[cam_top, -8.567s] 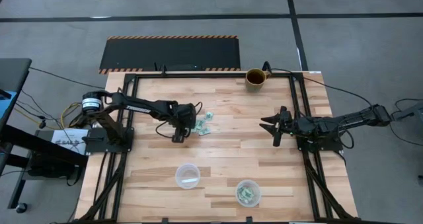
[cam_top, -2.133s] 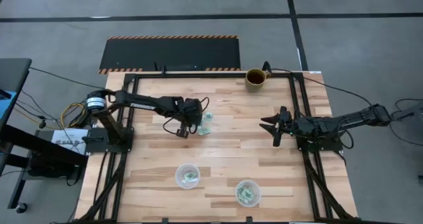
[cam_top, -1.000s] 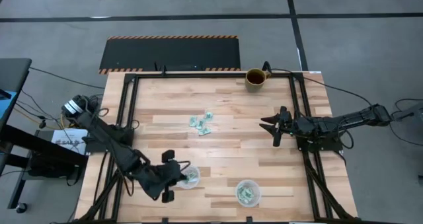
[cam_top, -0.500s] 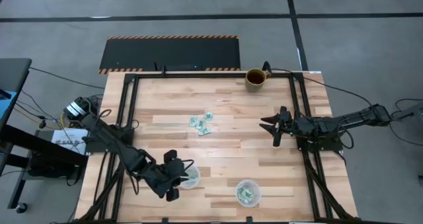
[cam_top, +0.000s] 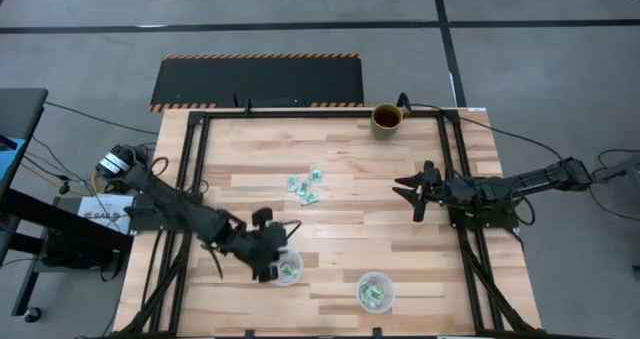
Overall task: Pick and place items into bin
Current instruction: Put the stevia packet into the left transparent bin
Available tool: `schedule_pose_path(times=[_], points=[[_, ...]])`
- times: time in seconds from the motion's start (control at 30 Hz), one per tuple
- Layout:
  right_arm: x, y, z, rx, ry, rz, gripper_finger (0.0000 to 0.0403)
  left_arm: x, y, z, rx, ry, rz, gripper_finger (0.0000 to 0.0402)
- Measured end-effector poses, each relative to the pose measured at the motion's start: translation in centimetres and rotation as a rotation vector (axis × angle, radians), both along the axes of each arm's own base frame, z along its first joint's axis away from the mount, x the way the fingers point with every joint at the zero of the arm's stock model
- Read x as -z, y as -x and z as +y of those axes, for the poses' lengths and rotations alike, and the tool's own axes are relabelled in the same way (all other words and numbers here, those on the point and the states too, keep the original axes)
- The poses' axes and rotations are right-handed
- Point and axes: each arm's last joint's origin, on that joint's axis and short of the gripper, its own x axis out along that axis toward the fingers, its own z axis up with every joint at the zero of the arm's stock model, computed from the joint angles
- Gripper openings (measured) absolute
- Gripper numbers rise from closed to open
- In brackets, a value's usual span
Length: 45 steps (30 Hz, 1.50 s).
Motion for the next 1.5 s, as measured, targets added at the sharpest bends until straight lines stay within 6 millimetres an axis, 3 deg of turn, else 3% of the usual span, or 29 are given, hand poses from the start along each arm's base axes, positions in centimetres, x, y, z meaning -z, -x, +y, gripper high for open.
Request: schedule_pose_path(times=[0.3,0.57,0.77,1.2,1.5], points=[[0.0,0.0,0.0,0.0,0.0,0.0,0.0133,-1.5,-1.7,6.8,0.102,-0.279,0.184,0.0112],[0.0,0.0,0.0,0.0,0.0,0.0,0.0133,-1.2,-2.8,14.4,0.204,-0.269,0.249,0.0142],[0.0,0.0,0.0,0.0,0.0,0.0,0.0134,0.7,-2.4,18.3,0.235,-0.268,0.233,0.0155],[0.0,0.0,0.0,0.0,0.0,0.0,0.0134,5.2,-0.9,21.1,0.307,-0.25,0.163,0.0156],[0.0,0.0,0.0,0.0,0.0,0.0,0.0134,9.1,-2.3,21.7,0.368,-0.187,0.193,0.0156]])
